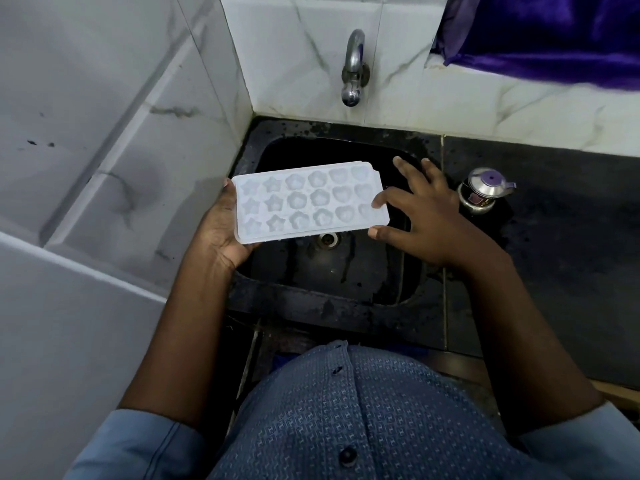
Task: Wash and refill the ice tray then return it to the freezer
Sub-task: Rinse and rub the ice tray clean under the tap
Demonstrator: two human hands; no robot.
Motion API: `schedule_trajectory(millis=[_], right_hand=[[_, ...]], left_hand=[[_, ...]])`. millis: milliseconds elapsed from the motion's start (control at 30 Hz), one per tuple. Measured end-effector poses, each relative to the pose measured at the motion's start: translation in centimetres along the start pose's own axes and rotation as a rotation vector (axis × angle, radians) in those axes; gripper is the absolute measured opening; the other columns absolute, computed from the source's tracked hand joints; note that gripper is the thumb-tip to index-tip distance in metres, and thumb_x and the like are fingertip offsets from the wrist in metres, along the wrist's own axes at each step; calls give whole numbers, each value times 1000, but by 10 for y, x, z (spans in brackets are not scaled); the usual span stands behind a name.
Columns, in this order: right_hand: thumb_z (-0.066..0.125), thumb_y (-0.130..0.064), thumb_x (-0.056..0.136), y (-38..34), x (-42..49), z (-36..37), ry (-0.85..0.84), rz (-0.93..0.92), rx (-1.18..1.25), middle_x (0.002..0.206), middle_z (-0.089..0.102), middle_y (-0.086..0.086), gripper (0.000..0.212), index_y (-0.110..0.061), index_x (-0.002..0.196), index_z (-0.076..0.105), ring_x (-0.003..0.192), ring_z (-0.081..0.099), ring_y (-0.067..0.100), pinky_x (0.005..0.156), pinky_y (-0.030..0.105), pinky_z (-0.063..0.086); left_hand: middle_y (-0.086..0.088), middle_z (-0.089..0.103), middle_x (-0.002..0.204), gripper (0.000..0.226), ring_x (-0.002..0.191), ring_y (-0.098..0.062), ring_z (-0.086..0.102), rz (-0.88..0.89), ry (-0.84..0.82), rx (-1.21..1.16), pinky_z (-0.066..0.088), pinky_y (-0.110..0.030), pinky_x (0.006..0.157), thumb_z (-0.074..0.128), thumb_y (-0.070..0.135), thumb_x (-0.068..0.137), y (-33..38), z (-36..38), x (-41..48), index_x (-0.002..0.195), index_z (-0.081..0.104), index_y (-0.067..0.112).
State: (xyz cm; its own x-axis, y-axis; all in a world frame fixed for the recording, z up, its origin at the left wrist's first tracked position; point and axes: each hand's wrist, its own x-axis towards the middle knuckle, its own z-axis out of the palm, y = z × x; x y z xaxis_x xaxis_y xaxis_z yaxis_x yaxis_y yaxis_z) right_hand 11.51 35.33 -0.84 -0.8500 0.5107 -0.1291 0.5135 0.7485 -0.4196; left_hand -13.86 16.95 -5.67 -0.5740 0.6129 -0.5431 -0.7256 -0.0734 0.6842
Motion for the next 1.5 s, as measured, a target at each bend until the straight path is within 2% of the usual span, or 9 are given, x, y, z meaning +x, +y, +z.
schedule_trajectory(millis=[267, 500, 733, 833, 967, 1067, 1200, 1333, 1500], right_hand=[[67, -58, 92, 1, -1, 8, -14, -36, -40, 175, 5, -4, 28, -40, 114, 65, 159, -13, 30, 121, 59, 6], [63, -61, 93, 1, 2, 13, -3, -20, -12, 175, 4, -7, 39, -44, 128, 61, 159, -13, 26, 121, 57, 5], [64, -60, 93, -1, 1, 14, -17, -10, 19, 174, 5, -7, 40, -41, 128, 60, 159, -13, 26, 121, 57, 5], [65, -59, 93, -1, 1, 14, -54, -17, 36, 174, 5, -8, 39, -43, 128, 59, 159, -13, 25, 121, 57, 4], [64, -60, 93, 2, 0, 11, -78, 2, 30, 174, 5, -8, 32, -41, 119, 62, 159, -13, 25, 121, 58, 3], [62, -59, 94, 4, 0, 10, -30, 22, -1, 174, 7, -5, 31, -39, 118, 62, 159, -10, 28, 121, 57, 5], [62, -59, 95, 2, 2, 11, 31, 27, 11, 174, 8, -4, 36, -39, 126, 59, 159, -8, 28, 120, 58, 7], [61, -61, 95, 4, 2, 14, -40, -9, 0, 174, 5, -6, 43, -45, 134, 57, 159, -11, 27, 121, 58, 5], [63, -59, 95, 5, 2, 16, -5, 2, 5, 174, 8, -5, 34, -42, 125, 63, 159, -10, 28, 121, 56, 4]], left_hand=[[-14, 73, 133, 65, 117, -33, 74, -9, -38, 51, 64, -50, 84, 31, 61, 111, -6, 0, 7, 144, 61, 14], [-12, 74, 131, 63, 117, -33, 74, 2, -24, 90, 62, -52, 88, 34, 62, 110, -10, -1, 9, 140, 64, 15], [-12, 73, 135, 65, 123, -35, 71, -1, -10, 85, 57, -55, 97, 32, 64, 110, -10, -3, 13, 143, 63, 16], [-13, 73, 134, 65, 120, -34, 72, -6, -15, 72, 62, -53, 89, 34, 63, 110, -9, -2, 13, 143, 63, 16], [-13, 76, 128, 63, 110, -32, 76, -8, -10, 53, 65, -49, 78, 33, 62, 110, -9, 0, 10, 134, 67, 15], [-13, 75, 129, 62, 110, -32, 77, -7, -11, 45, 66, -49, 77, 33, 61, 110, -9, 0, 10, 133, 68, 16], [-13, 77, 125, 61, 105, -31, 78, -10, -2, 26, 66, -49, 75, 32, 60, 111, -9, 2, 8, 130, 68, 15], [-11, 79, 120, 61, 102, -30, 79, -9, 0, 31, 66, -48, 72, 30, 60, 111, -7, 2, 7, 126, 70, 16], [-12, 78, 123, 61, 104, -31, 78, -9, -21, 29, 66, -49, 73, 31, 61, 111, -6, -1, 7, 128, 69, 15]])
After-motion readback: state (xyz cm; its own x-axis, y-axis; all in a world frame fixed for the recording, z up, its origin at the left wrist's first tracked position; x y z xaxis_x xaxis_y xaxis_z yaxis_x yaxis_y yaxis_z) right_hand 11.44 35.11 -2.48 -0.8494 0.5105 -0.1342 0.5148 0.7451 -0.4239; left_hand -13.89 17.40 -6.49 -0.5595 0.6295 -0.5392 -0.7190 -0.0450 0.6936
